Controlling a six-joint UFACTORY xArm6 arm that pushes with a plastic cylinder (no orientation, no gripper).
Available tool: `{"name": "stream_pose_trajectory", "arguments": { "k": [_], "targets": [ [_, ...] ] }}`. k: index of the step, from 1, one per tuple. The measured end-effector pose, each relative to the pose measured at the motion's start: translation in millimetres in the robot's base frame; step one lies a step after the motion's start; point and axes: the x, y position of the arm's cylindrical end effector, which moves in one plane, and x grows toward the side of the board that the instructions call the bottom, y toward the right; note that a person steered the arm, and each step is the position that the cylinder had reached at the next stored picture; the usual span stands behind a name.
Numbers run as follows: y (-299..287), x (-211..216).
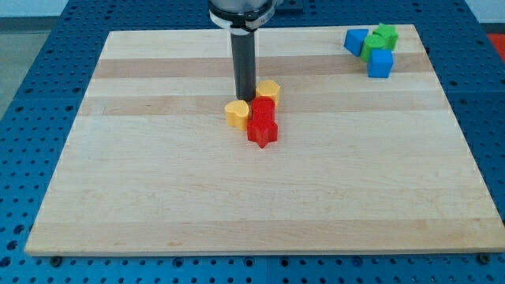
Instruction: Move the heart below the red star
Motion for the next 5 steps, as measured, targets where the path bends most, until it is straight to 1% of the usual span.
{"name": "stream_pose_trajectory", "arguments": {
  "k": [1, 4, 5],
  "targets": [
    [-22.3, 9.3],
    [-21.2, 105.5],
    [-21.2, 112.9]
  ]
}}
